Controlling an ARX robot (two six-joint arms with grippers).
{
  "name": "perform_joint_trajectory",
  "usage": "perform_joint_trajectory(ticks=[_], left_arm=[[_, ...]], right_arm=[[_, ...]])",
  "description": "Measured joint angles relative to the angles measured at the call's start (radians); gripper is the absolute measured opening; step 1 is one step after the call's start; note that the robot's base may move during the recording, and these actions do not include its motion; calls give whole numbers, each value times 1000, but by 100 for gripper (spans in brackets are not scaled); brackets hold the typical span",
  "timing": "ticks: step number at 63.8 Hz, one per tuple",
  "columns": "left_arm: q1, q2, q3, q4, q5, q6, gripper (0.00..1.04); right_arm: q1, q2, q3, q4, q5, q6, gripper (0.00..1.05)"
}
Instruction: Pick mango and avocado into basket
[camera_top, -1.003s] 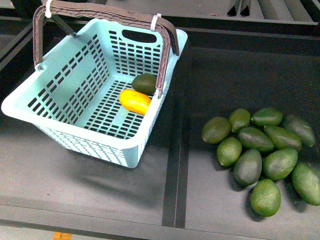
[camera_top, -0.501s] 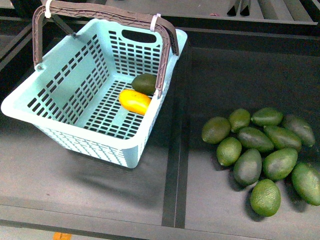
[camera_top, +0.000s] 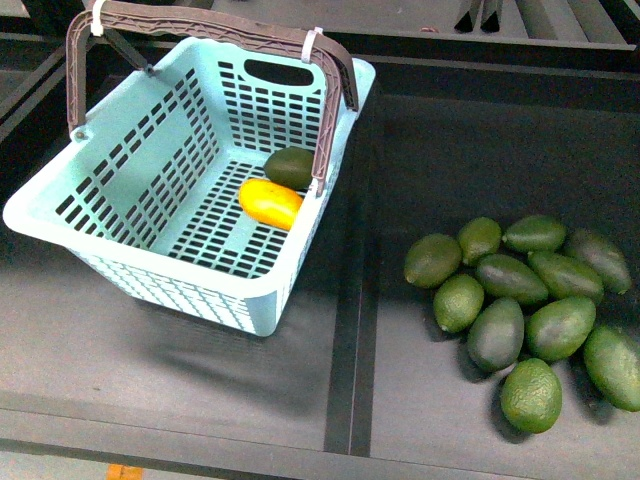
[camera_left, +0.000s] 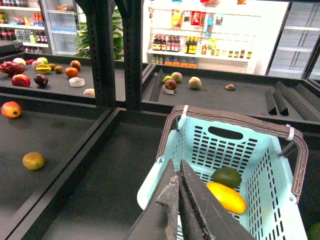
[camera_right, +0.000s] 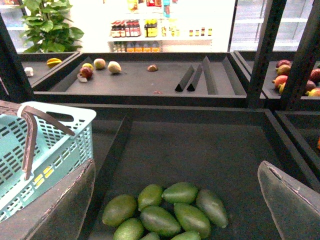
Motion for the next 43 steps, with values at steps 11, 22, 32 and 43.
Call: perform_joint_trajectory(ticks=[11,22,32,43], left_arm=[[0,0,0,0,0,0,2],[0,0,0,0,0,0,29],[0,0,0,0,0,0,67],[0,0,0,0,0,1,98]], right_arm=[[0,0,0,0,0,0,96],[0,0,0,0,0,0,96],[0,0,0,0,0,0,96],[0,0,0,0,0,0,96]])
